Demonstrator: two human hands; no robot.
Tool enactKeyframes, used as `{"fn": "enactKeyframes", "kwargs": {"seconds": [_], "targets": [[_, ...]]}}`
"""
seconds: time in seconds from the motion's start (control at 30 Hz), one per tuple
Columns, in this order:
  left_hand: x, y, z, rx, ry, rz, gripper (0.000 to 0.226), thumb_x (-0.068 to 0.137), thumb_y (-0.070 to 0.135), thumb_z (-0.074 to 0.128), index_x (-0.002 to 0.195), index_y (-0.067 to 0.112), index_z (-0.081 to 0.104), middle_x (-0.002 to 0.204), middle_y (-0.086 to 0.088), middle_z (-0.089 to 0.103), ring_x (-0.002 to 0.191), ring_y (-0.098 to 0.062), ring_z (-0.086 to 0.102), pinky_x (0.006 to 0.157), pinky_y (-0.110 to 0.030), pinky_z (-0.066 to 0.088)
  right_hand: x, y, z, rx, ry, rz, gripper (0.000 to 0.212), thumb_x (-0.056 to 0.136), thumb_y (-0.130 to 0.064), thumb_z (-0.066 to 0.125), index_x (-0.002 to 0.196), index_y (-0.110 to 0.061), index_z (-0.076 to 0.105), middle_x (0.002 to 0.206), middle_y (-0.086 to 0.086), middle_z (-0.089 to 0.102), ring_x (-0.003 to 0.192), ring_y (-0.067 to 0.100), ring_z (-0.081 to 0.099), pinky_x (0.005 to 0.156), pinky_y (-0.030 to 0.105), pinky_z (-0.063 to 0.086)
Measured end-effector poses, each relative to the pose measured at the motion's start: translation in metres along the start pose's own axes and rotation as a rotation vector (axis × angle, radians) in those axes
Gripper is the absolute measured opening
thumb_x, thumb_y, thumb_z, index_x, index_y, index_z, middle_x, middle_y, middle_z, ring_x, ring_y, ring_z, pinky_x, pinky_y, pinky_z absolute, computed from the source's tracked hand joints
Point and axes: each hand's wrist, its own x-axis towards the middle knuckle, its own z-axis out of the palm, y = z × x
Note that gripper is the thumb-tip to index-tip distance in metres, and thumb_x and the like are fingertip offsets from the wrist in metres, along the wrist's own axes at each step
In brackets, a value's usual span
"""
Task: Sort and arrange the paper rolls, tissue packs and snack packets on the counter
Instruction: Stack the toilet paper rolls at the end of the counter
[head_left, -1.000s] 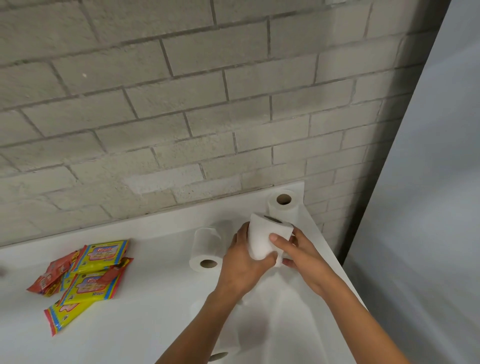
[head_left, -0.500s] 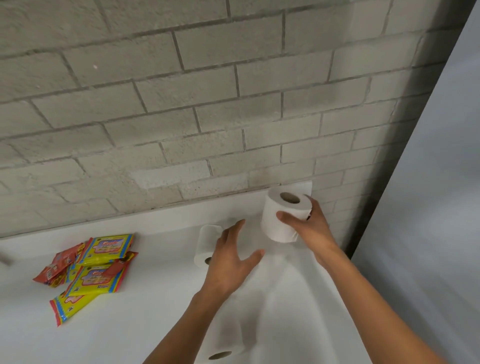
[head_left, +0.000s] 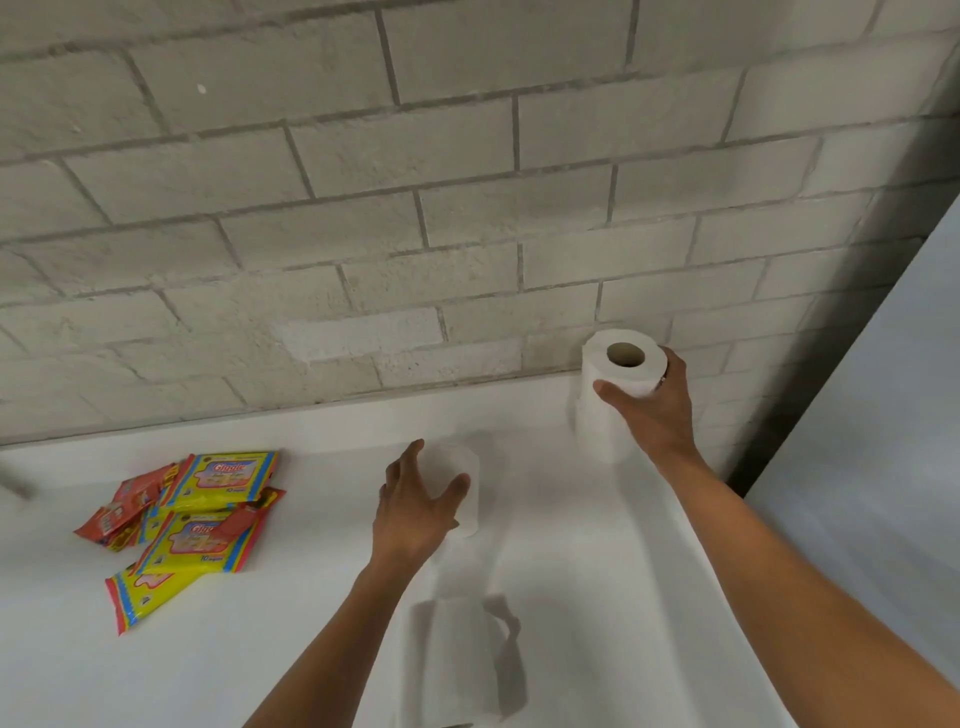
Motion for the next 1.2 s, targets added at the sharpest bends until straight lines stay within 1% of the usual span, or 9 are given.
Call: {"fn": "enactKeyframes", "kwargs": {"seconds": [0.17,0.27,0.47,0.57,0.67,0.8,1.0,1.07,1.2], "targets": [[0.009,-0.002,0.004,-0.029,-0.059,-0.094,0.097,0.071,0.063,0.071,0.149,0.036,0.021,0.143,0.000,0.043,0.115,-0.027,0.060,0.083,-0.032,0.040,0.006,0.003,0.008,-0.016,0.030,-0.030,0.076,0.065,-0.025,0.091,0.124,-0.036,0.044,0.128,-0.005,0.056,0.114,0.011,0.057,0.100,0.033,0.050],[0.010,-0.001,0.006,-0.020,-0.075,-0.114,0.097,0.072,0.060,0.072,0.150,0.034,0.021,0.139,-0.001,0.045,0.102,-0.023,0.066,0.079,-0.029,0.036,0.008,0.005,0.010,-0.026,0.043,-0.032,0.078,0.063,-0.028,0.092,0.124,-0.035,0.044,0.128,-0.005,0.056,0.115,0.012,0.057,0.101,0.037,0.051],[0.015,-0.004,0.010,-0.001,-0.140,-0.174,0.100,0.071,0.058,0.074,0.150,0.029,0.020,0.134,-0.002,0.051,0.088,-0.015,0.067,0.086,-0.031,0.033,0.011,0.006,0.009,-0.046,-0.003,-0.011,0.087,0.057,-0.040,0.092,0.129,-0.034,0.043,0.131,-0.004,0.051,0.122,0.016,0.053,0.103,0.044,0.049],[0.018,-0.006,0.013,-0.020,-0.175,-0.221,0.104,0.066,0.062,0.073,0.149,0.028,0.021,0.128,0.000,0.055,0.084,-0.015,0.072,0.087,-0.032,0.036,0.004,0.008,0.005,-0.058,-0.035,0.029,0.109,0.055,-0.050,0.091,0.145,-0.031,0.032,0.142,-0.002,0.041,0.133,0.020,0.043,0.108,0.044,0.044],[0.018,-0.006,0.014,-0.006,-0.188,-0.253,0.103,0.064,0.064,0.072,0.146,0.025,0.024,0.123,0.000,0.058,0.086,-0.015,0.071,0.089,-0.034,0.041,-0.009,0.008,0.000,-0.100,-0.052,0.067,0.115,0.067,-0.044,0.088,0.155,-0.026,0.016,0.154,0.002,0.027,0.139,0.022,0.035,0.107,0.039,0.038],[0.018,-0.014,0.015,0.011,-0.165,-0.263,0.113,0.049,0.074,0.067,0.143,0.026,0.030,0.121,0.004,0.059,0.104,-0.026,0.065,0.097,-0.045,0.047,-0.029,0.003,-0.006,-0.110,0.000,0.098,0.106,0.073,-0.045,0.083,0.155,-0.027,0.017,0.155,-0.001,0.026,0.140,0.019,0.033,0.106,0.037,0.036],[-0.006,0.001,0.000,-0.115,-0.117,-0.145,0.106,0.052,0.066,0.072,0.143,0.028,0.033,0.127,0.004,0.055,0.118,-0.027,0.052,0.101,-0.047,0.045,-0.073,-0.002,-0.006,-0.077,0.050,0.030,0.062,0.083,-0.037,0.076,0.138,-0.030,0.047,0.135,-0.006,0.043,0.123,0.014,0.048,0.105,0.031,0.042],[-0.018,0.006,-0.006,-0.171,-0.090,-0.074,0.103,0.054,0.062,0.076,0.143,0.029,0.034,0.127,0.007,0.055,0.119,-0.024,0.052,0.101,-0.042,0.047,-0.089,-0.003,-0.003,-0.028,0.004,0.028,0.054,0.083,-0.033,0.076,0.132,-0.031,0.053,0.129,-0.008,0.049,0.116,0.010,0.053,0.103,0.033,0.046],[-0.044,0.020,-0.016,-0.295,-0.041,0.082,0.076,0.066,0.038,0.087,0.124,0.047,0.039,0.115,0.026,0.055,0.107,-0.002,0.058,0.073,-0.009,0.045,-0.118,-0.013,0.010,0.063,-0.266,0.123,0.064,0.080,-0.037,0.080,0.135,-0.035,0.048,0.128,-0.012,0.054,0.115,0.001,0.054,0.099,0.031,0.047]]}}
